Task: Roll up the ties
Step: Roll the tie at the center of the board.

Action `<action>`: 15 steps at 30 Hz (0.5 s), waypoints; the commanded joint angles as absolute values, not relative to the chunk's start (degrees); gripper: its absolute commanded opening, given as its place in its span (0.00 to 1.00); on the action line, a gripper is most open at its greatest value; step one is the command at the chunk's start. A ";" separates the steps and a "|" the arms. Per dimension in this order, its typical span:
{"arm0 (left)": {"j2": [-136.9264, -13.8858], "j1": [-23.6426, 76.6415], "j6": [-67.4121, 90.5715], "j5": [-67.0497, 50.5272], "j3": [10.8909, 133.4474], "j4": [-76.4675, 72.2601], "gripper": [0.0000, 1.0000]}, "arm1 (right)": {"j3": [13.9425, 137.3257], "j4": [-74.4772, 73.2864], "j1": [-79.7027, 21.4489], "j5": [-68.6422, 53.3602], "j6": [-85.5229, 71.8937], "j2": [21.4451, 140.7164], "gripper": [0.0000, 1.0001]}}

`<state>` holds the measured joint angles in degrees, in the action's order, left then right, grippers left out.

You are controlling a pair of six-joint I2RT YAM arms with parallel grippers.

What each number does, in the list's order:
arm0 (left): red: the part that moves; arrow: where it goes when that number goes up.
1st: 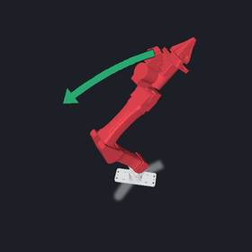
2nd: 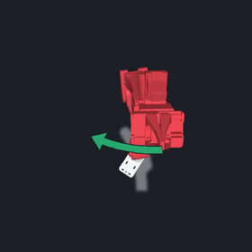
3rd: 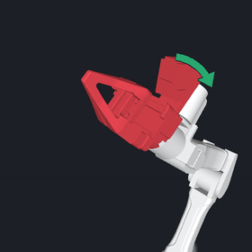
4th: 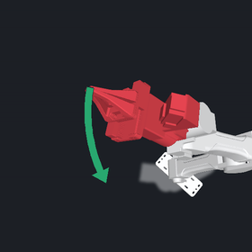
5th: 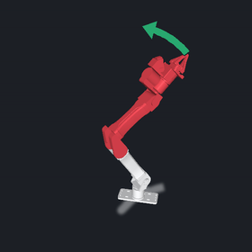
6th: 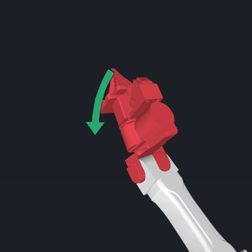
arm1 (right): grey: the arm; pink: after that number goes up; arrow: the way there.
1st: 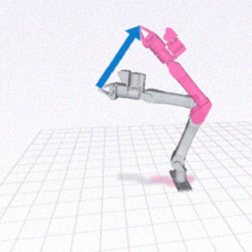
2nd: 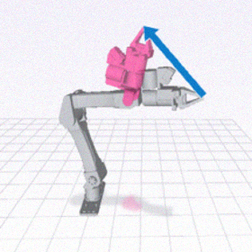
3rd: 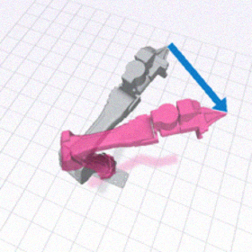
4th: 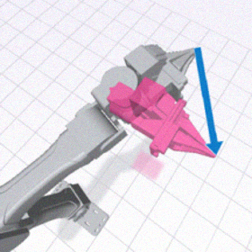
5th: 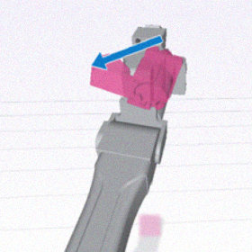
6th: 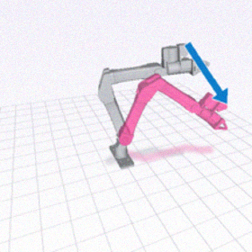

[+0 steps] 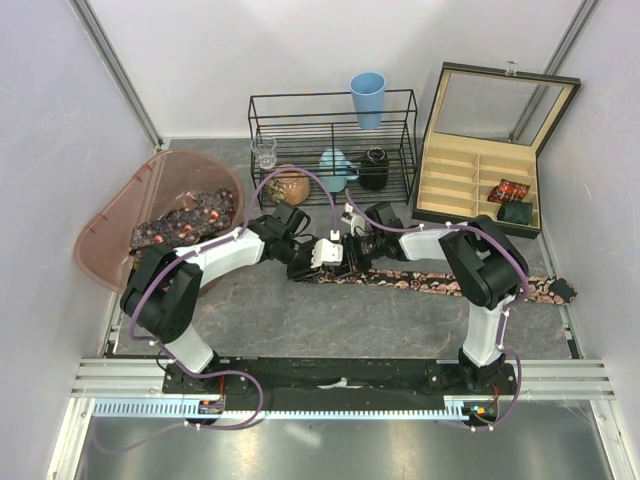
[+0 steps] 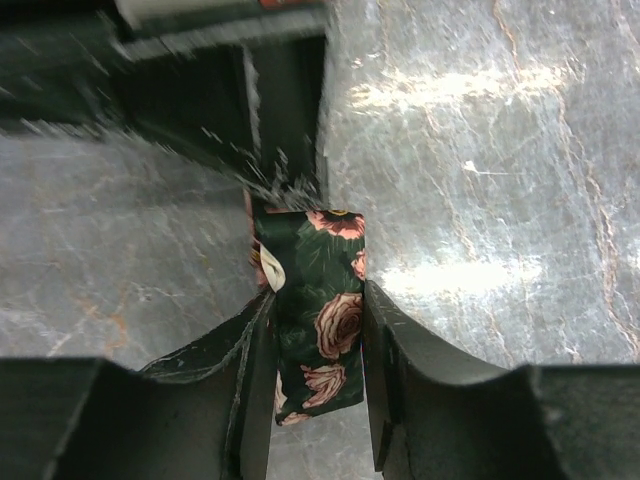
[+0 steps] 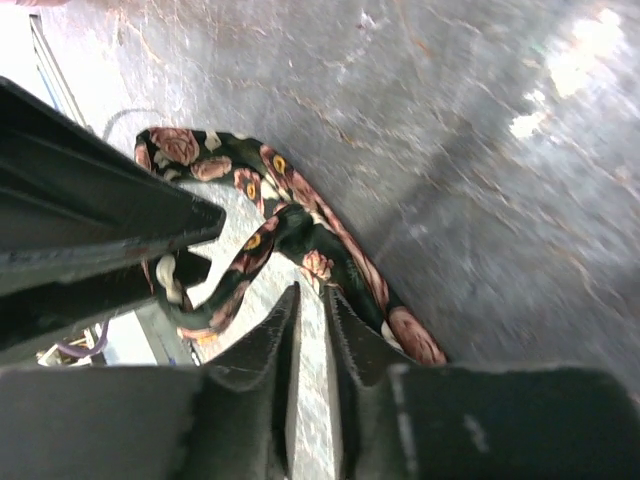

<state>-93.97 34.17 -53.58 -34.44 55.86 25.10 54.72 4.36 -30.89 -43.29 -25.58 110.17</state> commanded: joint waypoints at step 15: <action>-98.52 34.45 -51.59 -33.13 59.32 21.71 0.43 | 56.60 5.35 -27.95 -51.77 -26.19 105.29 0.55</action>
